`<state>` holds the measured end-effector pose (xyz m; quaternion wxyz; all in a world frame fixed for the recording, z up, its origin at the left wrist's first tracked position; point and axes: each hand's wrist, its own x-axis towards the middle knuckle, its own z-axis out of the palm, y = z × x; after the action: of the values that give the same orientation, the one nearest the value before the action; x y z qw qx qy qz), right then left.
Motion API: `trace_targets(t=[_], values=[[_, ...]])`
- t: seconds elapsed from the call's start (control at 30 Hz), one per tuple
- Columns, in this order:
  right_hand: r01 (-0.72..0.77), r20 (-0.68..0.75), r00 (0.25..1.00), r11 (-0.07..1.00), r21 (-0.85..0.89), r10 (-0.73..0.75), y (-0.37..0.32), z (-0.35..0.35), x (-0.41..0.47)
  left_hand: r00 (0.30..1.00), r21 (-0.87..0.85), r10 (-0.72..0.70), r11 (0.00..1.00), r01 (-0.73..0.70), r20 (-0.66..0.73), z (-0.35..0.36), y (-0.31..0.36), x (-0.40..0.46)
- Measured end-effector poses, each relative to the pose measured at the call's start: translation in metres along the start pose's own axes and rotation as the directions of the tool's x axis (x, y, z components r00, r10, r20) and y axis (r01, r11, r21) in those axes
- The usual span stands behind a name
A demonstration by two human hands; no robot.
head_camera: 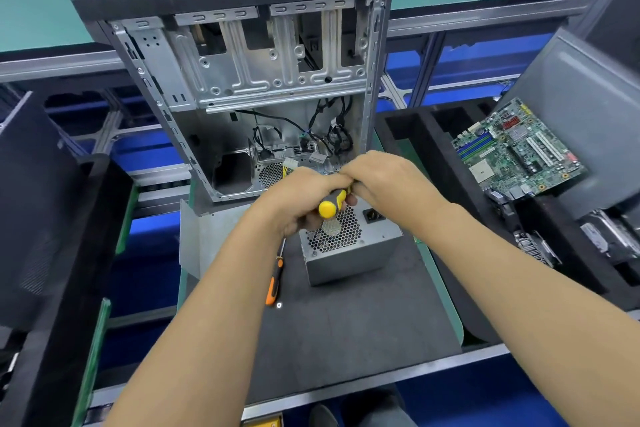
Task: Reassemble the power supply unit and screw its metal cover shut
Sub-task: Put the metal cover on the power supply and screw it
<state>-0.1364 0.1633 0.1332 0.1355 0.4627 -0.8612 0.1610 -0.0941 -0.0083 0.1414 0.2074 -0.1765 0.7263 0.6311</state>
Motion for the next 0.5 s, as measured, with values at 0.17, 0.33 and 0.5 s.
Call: trace_targets(t=[0.17, 0.33, 0.5], values=[[-0.139, -0.089, 0.986, 0.99, 0.019, 0.14, 0.007, 0.009, 0.002, 0.996, -0.243, 0.052, 0.969, -0.034, 0.068, 0.001, -0.007, 0.008], [-0.514, 0.005, 0.783, 0.643, 0.568, 0.622, 0.01, 0.028, -0.004, 0.84, 0.592, 0.459, 0.776, -0.218, -0.291, 0.0, -0.036, 0.024], [-0.545, 0.124, 0.681, 0.386, 0.744, 0.722, 0.004, 0.036, -0.005, 0.92, 0.645, 0.367, 0.738, -0.199, -0.136, 0.009, -0.049, 0.031]])
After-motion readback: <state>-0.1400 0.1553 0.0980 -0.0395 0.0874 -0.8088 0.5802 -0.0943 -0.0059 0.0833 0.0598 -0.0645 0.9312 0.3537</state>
